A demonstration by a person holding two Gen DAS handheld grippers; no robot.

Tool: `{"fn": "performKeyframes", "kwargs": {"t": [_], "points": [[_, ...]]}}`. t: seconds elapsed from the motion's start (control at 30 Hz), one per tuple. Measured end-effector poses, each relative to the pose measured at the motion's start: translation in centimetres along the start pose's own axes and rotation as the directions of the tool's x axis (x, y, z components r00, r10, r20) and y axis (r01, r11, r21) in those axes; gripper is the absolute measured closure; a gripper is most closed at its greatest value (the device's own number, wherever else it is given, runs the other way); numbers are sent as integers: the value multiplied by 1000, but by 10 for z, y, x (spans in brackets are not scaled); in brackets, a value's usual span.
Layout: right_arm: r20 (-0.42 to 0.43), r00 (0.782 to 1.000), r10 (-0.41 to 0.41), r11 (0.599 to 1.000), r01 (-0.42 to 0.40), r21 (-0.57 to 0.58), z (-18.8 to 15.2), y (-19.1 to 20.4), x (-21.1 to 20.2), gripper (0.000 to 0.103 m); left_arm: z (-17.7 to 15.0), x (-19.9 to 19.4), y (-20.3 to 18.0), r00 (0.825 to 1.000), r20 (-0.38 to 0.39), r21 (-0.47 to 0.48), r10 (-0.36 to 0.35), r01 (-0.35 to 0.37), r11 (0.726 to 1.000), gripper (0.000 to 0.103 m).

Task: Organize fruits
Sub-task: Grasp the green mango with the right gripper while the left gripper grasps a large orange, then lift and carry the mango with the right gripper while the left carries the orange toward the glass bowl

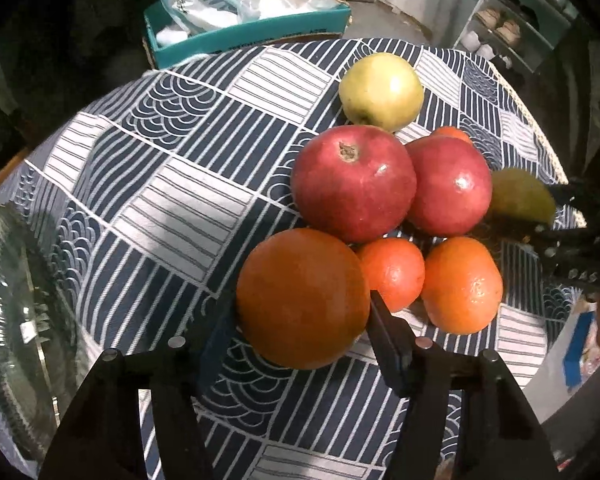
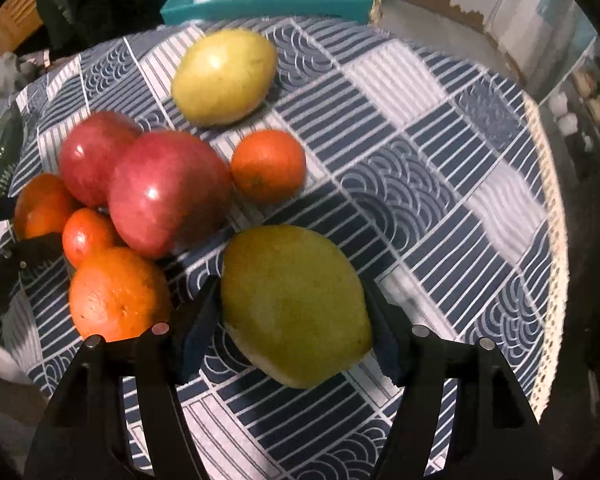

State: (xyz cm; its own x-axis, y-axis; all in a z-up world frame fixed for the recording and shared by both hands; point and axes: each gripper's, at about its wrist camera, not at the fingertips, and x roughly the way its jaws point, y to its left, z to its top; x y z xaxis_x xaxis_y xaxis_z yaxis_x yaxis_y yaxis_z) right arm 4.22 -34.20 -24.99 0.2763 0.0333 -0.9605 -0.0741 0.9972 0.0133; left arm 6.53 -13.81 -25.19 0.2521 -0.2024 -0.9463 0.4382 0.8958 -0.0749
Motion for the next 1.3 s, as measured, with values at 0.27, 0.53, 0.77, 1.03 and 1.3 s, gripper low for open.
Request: {"fn": "performKeyframes", "kwargs": {"t": [0.27, 0.53, 0.77, 1.03, 1.3], "points": [[90, 995, -30, 999, 29, 13, 3, 10, -31, 34, -2, -21, 7, 998, 48, -6, 51, -51, 999, 38], [178, 983, -41, 999, 39, 11, 9, 13, -64, 34, -1, -48, 12, 992, 98, -32, 78, -75, 997, 38], [250, 968, -29, 999, 32, -6, 16, 26, -90, 34, -3, -78, 16, 985, 146, -44, 89, -83, 996, 38], [340, 940, -3, 999, 20, -46, 26, 47, -124, 34, -7, -118, 22, 963, 235, -61, 132, -121, 991, 38], [419, 908, 27, 996, 10, -87, 32, 70, -155, 34, -11, -152, 32, 941, 299, -94, 159, -137, 986, 38]]}}
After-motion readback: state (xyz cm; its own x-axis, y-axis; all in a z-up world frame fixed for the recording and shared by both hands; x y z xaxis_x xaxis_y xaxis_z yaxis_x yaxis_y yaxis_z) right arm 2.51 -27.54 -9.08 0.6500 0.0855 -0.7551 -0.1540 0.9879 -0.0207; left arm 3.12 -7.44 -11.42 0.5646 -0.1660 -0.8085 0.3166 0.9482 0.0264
